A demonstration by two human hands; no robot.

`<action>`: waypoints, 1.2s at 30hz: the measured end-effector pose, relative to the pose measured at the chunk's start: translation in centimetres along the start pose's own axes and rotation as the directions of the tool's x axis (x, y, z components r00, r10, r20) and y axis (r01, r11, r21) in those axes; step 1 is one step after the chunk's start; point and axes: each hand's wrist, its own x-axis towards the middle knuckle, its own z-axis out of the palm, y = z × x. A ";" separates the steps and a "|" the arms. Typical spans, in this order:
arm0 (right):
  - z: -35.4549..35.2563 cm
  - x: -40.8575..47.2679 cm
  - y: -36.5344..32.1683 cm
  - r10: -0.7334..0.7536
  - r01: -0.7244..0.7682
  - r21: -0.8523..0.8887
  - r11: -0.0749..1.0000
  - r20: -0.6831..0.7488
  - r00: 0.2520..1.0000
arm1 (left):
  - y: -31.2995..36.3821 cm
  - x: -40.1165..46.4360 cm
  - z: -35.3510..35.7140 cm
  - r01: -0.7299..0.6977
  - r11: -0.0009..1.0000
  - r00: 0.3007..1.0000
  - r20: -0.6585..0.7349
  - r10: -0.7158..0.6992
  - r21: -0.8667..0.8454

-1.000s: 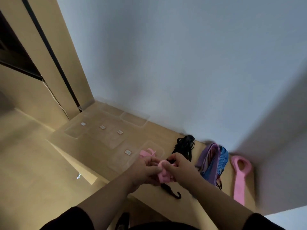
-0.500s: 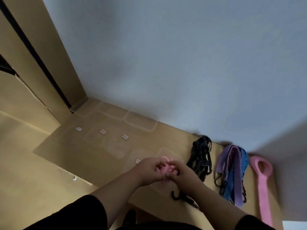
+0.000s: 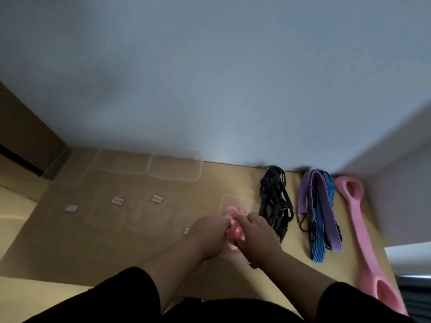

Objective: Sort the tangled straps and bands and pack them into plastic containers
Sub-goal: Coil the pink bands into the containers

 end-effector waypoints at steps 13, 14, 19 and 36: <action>-2.0 -2.0 1.9 0.087 -0.070 0.159 0.985 -0.099 0.991 | -0.1 1.6 -0.2 -0.221 0.969 0.975 -0.004 0.223 0.114; -2.4 -2.2 2.1 0.093 -0.074 0.160 0.984 -0.118 0.989 | 0.2 1.9 -0.4 -0.250 0.960 0.968 0.005 0.251 0.127; -4.4 -3.8 4.1 0.144 -0.119 0.162 0.980 -0.152 0.978 | 2.9 3.5 -1.0 -0.286 0.952 0.958 0.056 0.281 0.113; -6.8 -12.2 19.9 0.168 -0.156 0.138 0.978 -0.083 0.982 | 19.7 7.4 4.0 -0.292 0.941 0.956 0.084 0.281 0.172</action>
